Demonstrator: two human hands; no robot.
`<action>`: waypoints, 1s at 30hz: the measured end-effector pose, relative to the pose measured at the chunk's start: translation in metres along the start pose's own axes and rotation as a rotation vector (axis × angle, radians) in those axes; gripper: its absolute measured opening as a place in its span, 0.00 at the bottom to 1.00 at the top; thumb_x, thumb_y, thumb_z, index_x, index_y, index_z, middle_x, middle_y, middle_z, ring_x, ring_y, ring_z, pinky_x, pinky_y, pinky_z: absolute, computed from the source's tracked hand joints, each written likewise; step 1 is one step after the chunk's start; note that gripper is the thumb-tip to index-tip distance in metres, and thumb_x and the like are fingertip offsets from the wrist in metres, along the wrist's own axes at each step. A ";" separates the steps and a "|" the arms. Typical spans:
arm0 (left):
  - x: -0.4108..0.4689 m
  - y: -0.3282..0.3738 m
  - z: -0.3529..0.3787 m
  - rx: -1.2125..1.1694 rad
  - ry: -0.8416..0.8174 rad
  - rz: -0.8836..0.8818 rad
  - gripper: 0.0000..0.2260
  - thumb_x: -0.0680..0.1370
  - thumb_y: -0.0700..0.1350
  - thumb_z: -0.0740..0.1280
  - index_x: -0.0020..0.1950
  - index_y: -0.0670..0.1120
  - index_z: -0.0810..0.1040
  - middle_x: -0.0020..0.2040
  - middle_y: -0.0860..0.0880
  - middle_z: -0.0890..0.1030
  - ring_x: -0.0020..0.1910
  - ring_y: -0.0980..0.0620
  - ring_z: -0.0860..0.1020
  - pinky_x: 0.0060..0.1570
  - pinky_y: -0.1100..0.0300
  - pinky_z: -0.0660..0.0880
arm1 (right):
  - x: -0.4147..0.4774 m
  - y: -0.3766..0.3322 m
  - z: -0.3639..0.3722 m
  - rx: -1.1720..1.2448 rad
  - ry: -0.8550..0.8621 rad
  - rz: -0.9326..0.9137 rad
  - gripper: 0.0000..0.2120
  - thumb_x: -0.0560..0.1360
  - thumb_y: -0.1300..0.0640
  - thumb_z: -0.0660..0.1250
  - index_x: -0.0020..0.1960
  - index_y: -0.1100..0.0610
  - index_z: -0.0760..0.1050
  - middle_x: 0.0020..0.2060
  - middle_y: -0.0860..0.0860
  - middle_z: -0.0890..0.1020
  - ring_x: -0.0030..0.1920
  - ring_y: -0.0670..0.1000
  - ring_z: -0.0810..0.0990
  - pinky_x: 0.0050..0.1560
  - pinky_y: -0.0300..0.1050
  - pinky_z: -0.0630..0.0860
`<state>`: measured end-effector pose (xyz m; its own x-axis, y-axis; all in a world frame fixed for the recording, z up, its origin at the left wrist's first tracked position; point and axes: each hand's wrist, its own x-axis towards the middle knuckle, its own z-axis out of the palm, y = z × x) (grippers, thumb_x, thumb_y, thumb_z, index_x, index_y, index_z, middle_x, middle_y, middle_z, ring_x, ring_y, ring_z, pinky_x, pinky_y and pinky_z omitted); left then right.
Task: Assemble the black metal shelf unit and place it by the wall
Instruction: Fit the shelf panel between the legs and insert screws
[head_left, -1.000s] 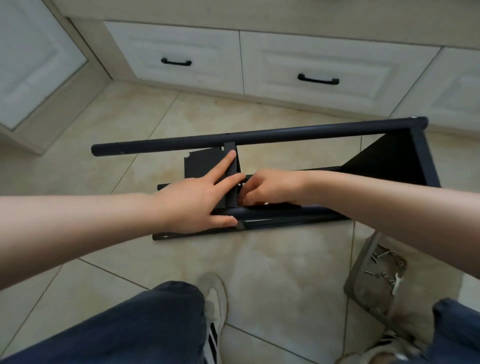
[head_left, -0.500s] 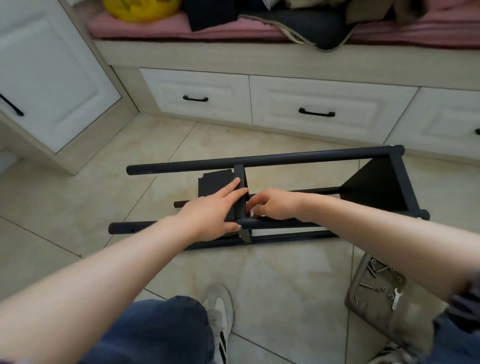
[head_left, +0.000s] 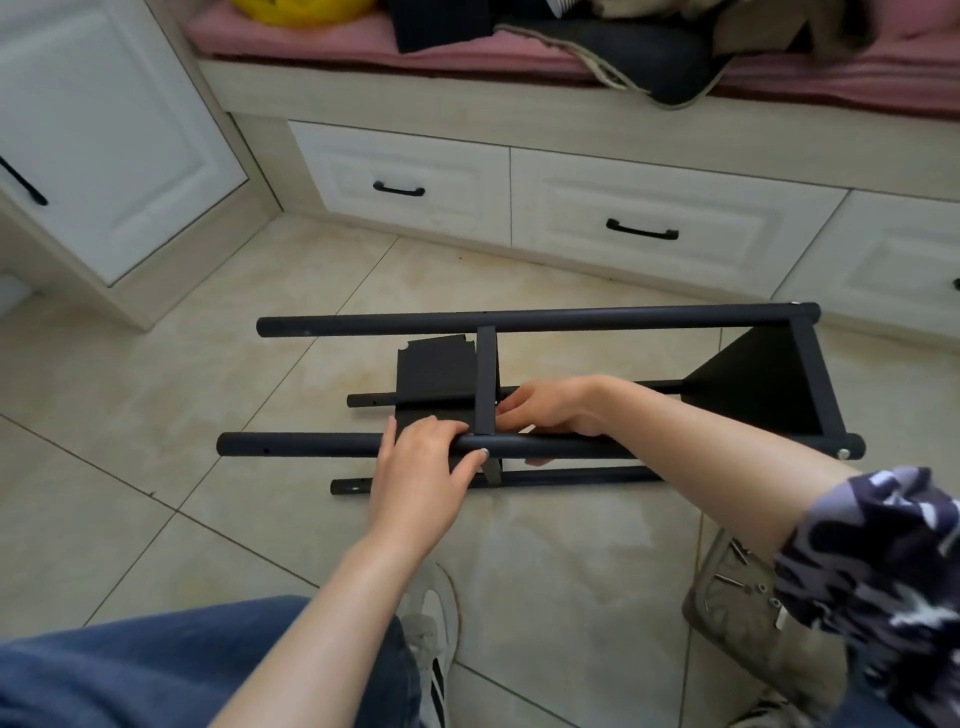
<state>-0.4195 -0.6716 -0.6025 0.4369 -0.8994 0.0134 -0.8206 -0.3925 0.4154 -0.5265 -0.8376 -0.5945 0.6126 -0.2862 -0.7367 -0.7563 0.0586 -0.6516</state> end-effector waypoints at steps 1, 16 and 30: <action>-0.001 -0.001 0.002 -0.006 0.016 0.004 0.17 0.81 0.55 0.66 0.67 0.49 0.78 0.62 0.52 0.80 0.68 0.52 0.73 0.78 0.53 0.47 | 0.000 0.000 0.001 0.008 -0.005 0.013 0.14 0.81 0.52 0.64 0.63 0.57 0.78 0.56 0.56 0.81 0.49 0.54 0.80 0.52 0.50 0.83; -0.029 0.010 0.027 -0.942 0.358 -0.730 0.13 0.78 0.44 0.73 0.58 0.46 0.73 0.51 0.49 0.79 0.54 0.49 0.79 0.53 0.58 0.73 | -0.011 0.000 -0.009 -0.114 0.085 -0.117 0.05 0.80 0.59 0.66 0.49 0.52 0.80 0.48 0.52 0.83 0.48 0.52 0.79 0.53 0.46 0.77; 0.007 0.008 0.018 -1.741 0.324 -0.727 0.11 0.81 0.35 0.66 0.59 0.46 0.69 0.57 0.38 0.80 0.52 0.43 0.84 0.47 0.50 0.84 | -0.043 -0.012 -0.004 -0.847 0.076 -0.172 0.21 0.77 0.63 0.63 0.69 0.50 0.71 0.52 0.55 0.83 0.48 0.56 0.81 0.51 0.48 0.76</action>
<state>-0.4298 -0.6850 -0.6153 0.6869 -0.5283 -0.4991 0.6586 0.1620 0.7349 -0.5446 -0.8295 -0.5547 0.7399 -0.2906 -0.6067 -0.5895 -0.7145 -0.3768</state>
